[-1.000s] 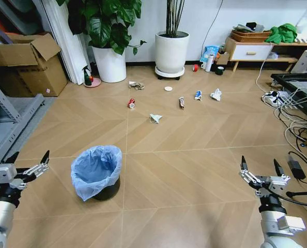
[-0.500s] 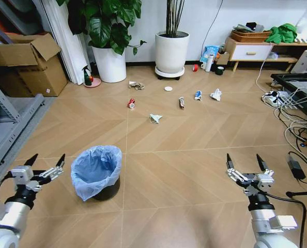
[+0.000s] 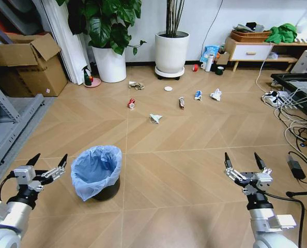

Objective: Pick up the trash bin and place the garbage on the floor into it.

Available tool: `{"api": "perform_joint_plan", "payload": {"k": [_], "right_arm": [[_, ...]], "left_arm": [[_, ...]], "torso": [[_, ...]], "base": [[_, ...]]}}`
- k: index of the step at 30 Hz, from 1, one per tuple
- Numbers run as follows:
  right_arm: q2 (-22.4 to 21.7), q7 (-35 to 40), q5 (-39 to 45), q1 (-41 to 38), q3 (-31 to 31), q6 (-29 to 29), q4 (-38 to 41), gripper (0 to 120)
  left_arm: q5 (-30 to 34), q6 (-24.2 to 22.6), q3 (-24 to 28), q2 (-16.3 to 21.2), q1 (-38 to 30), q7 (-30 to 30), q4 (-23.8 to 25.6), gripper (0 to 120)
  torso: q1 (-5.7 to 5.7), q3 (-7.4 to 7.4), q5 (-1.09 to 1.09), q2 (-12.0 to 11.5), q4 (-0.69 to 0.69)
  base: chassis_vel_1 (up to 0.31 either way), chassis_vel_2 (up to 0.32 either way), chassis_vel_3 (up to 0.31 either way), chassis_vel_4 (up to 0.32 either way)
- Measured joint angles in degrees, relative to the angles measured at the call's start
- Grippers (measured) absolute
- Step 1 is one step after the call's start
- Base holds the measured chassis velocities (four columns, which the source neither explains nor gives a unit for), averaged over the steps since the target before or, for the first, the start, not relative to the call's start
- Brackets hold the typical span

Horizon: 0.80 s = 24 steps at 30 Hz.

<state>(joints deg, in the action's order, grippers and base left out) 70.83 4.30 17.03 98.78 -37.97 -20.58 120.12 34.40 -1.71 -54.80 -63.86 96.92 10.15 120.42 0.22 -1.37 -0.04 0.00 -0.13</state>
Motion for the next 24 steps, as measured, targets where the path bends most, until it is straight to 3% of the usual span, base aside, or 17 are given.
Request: {"api": "perform_joint_plan", "payload": {"k": [7,13,15,17,24], "right_arm": [[0.4,-0.4,0.2,0.0,0.0,0.0,-0.1,100],[0.6,1.7,4.9,-1.1,-3.3,2.3,-1.2,100],[0.4,2.1,5.1,-2.0,-4.0,2.6,-2.5,100],[-0.1,2.3,5.1,-2.9,-3.3,2.6,-3.5,100],[0.2,2.1,4.0,-1.8,-2.6,2.4,-3.7,100]], "left_arm": [[-0.2,-0.7,0.6,0.0,-0.5,-0.2,0.0,100],[0.3,-6.8,3.3,1.9,-2.3,-4.6,-0.2,100],[1.7,-9.4,4.4,2.8,-3.0,-7.0,-1.3,100],[4.3,-11.2,5.4,3.4,-3.4,-9.3,-2.7,100],[9.7,-13.3,9.1,5.2,-8.1,-13.3,-9.2,99]], "torso": [[0.00,0.00,0.00,0.0,0.00],[0.00,0.00,0.00,0.0,-0.01],[0.00,0.00,0.00,0.0,-0.04],[0.00,0.00,0.02,0.0,0.02],[0.00,0.00,-0.01,0.0,-0.01]], "base": [[0.000,0.000,0.000,0.000],[0.000,0.000,0.000,0.000],[0.000,0.000,0.000,0.000],[0.000,0.000,0.000,0.000],[0.000,0.000,0.000,0.000]]}}
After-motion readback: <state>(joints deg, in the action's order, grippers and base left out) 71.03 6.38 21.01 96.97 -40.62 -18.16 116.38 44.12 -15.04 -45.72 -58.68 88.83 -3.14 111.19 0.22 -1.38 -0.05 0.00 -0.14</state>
